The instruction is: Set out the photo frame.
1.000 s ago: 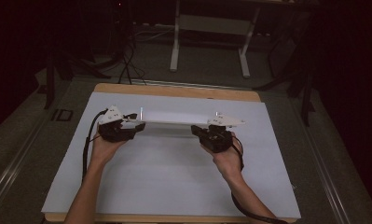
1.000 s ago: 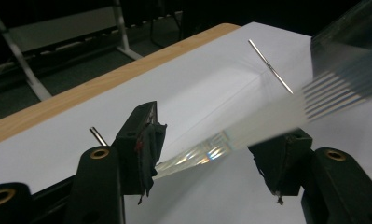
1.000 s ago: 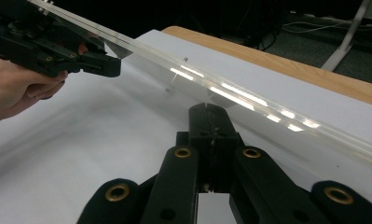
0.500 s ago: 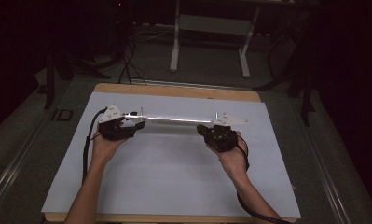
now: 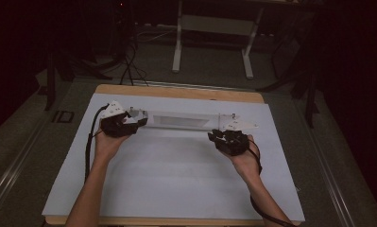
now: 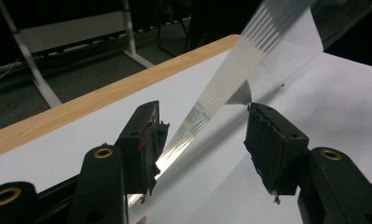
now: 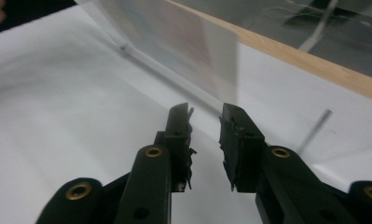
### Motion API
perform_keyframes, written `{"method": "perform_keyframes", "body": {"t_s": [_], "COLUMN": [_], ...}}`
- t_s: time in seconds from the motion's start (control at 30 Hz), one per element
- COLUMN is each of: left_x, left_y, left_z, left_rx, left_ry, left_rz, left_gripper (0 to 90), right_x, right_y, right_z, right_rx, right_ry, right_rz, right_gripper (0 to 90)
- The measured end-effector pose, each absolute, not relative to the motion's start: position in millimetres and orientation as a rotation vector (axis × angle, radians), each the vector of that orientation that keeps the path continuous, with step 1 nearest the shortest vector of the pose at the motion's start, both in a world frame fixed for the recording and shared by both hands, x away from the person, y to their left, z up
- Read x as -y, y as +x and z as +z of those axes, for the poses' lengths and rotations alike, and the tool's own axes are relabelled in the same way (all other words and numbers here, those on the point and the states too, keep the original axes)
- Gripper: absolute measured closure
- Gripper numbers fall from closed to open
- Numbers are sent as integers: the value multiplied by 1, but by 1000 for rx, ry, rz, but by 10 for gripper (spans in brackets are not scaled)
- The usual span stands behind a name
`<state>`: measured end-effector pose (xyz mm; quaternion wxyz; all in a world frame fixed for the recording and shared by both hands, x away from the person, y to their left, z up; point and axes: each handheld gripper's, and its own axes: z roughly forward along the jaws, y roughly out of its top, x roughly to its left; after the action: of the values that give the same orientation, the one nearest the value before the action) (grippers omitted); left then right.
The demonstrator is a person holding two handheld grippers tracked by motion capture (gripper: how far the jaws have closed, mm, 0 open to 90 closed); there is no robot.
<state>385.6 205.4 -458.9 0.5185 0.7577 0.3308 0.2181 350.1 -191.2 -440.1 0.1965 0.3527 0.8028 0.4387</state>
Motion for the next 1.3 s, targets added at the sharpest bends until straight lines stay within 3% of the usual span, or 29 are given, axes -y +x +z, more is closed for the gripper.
{"method": "perform_keyframes", "body": {"t_s": [0.47, 0.93, 1.3], "left_x": [-205, -205, -206], "left_y": [392, 398, 404], "left_z": [-456, -455, -455], "left_rx": [-798, -806, -790], "left_ry": [1817, 1804, 1795], "left_rz": [531, 534, 535], "left_gripper": [468, 469, 465], "right_x": [225, 242, 234], "right_y": [371, 407, 422], "right_z": [-460, -466, -464], "right_rx": [-2228, -2181, -2175], "right_ry": [991, 1004, 962], "right_rz": [1159, 1183, 1232], "right_gripper": [631, 484, 488]}}
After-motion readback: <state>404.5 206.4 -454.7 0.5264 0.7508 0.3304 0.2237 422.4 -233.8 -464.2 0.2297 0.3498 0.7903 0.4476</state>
